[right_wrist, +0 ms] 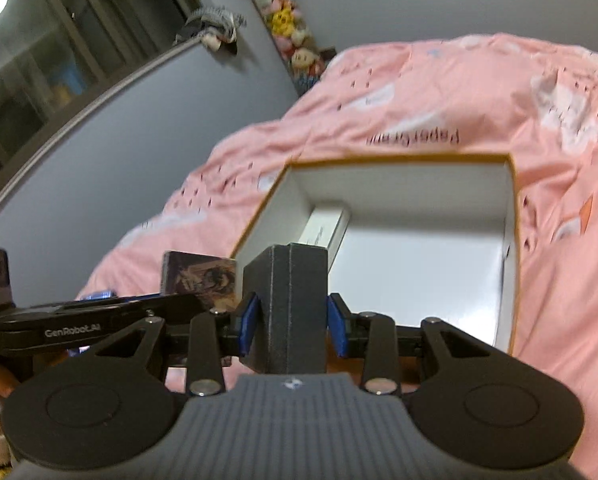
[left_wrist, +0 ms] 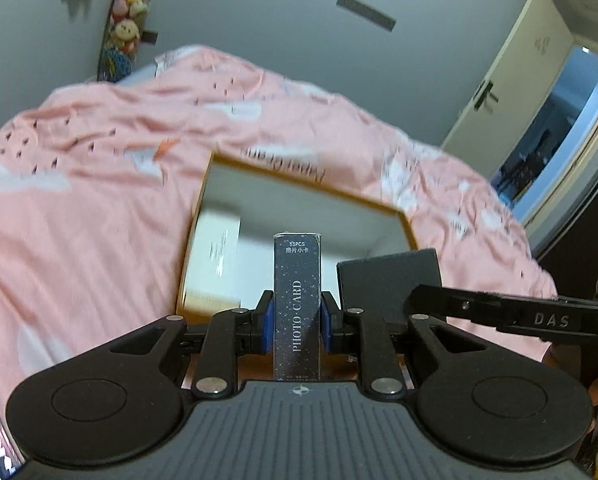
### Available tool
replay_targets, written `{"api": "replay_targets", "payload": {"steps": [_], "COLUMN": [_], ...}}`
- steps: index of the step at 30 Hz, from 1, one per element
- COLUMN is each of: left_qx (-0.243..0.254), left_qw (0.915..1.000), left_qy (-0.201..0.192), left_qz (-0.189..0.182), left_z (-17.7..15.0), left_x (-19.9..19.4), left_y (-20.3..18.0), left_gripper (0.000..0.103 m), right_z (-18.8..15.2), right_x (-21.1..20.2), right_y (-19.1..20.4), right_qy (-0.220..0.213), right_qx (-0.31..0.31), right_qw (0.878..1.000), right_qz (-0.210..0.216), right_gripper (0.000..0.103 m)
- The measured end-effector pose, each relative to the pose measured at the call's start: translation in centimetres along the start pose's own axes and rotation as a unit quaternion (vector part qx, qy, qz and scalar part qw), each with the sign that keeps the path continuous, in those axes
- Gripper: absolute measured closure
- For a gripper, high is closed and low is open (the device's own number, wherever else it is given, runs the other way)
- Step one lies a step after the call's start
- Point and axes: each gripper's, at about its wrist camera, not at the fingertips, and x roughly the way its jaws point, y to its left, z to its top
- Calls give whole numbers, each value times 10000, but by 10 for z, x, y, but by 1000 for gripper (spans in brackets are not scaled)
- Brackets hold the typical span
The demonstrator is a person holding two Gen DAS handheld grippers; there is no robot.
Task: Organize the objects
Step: 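Carry the photo card pack and black card holder over the box opening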
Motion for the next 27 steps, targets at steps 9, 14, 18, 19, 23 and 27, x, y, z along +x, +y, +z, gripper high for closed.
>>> {"api": "replay_targets", "payload": {"steps": [9, 14, 18, 19, 23, 27], "left_qx": [73, 12, -8, -14, -95, -236], "left_qw": [10000, 9991, 9974, 9967, 9934, 9888], "left_qy": [-24, 420, 719, 816, 1138, 1460], "left_qz": [56, 97, 58, 40, -49, -199], "left_z": [27, 23, 17, 15, 12, 9], "left_x": [50, 91, 111, 116, 131, 146], "left_y": [-6, -1, 3, 5, 10, 16], "left_gripper": [78, 78, 78, 78, 78, 78], "right_z": [21, 12, 3, 2, -3, -6], "right_x": [33, 58, 73, 75, 85, 93], "right_y": [-29, -49, -62, -65, -73, -80], "right_qy": [-57, 179, 369, 418, 564, 697], "right_qx": [461, 740, 845, 881, 931, 1017], "right_qw": [9985, 9958, 9934, 9930, 9912, 9894], "right_qz": [-280, -508, -676, -672, -751, -764], "right_gripper": [64, 64, 64, 64, 64, 64]}}
